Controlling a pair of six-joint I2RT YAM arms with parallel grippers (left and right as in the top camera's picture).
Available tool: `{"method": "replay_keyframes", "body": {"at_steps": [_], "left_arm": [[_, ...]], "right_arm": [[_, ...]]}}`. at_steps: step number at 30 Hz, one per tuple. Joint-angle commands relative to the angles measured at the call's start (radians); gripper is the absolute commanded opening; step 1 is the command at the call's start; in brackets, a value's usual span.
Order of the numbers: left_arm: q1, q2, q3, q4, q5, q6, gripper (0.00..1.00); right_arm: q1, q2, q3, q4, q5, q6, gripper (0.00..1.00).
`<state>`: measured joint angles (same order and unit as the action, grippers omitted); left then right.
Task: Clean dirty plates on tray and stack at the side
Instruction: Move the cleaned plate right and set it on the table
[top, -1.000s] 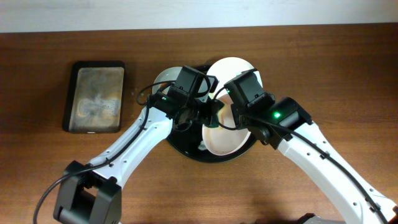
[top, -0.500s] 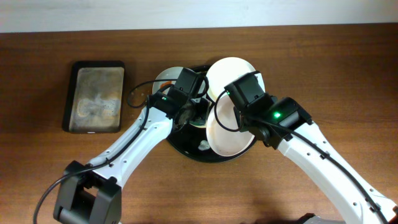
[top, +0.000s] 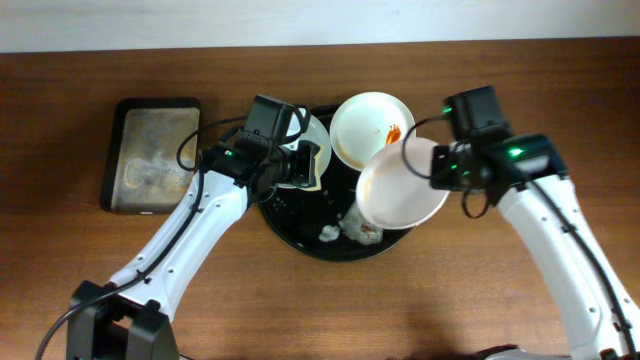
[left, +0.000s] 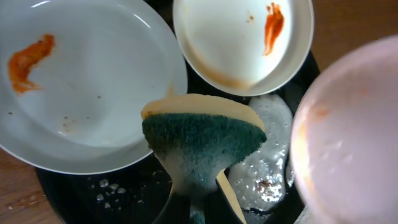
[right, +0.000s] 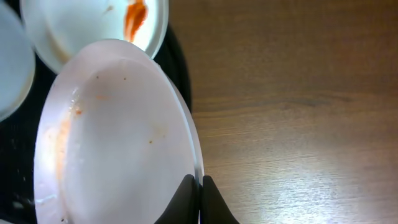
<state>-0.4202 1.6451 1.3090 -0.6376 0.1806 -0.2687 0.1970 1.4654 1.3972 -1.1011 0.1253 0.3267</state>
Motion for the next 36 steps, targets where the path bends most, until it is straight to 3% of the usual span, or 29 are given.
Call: {"method": "replay_keyframes", "body": {"at_steps": [1,13,21,31,36], "left_arm": [[0.003,-0.020,-0.003,0.000,0.034,0.016,0.03],[0.003,-0.020,-0.003,0.000,0.045,0.016,0.03],[0.003,-0.020,-0.003,0.000,0.064,0.016,0.03],[0.003,-0.020,-0.003,0.000,0.079,0.016,0.03],[0.003,-0.020,-0.003,0.000,0.079,0.016,0.03]], "right_arm": [[-0.101,0.000,0.029,0.015,-0.103,-0.008,0.04],[-0.644,0.016,0.029,0.254,-0.303,0.005,0.04],[-0.880,0.167,0.029,0.433,-0.299,0.074,0.04],[-0.957,0.446,0.029,0.718,-0.306,0.076,0.04],[-0.955,0.484,0.029,0.842,-0.299,0.083,0.04]]}}
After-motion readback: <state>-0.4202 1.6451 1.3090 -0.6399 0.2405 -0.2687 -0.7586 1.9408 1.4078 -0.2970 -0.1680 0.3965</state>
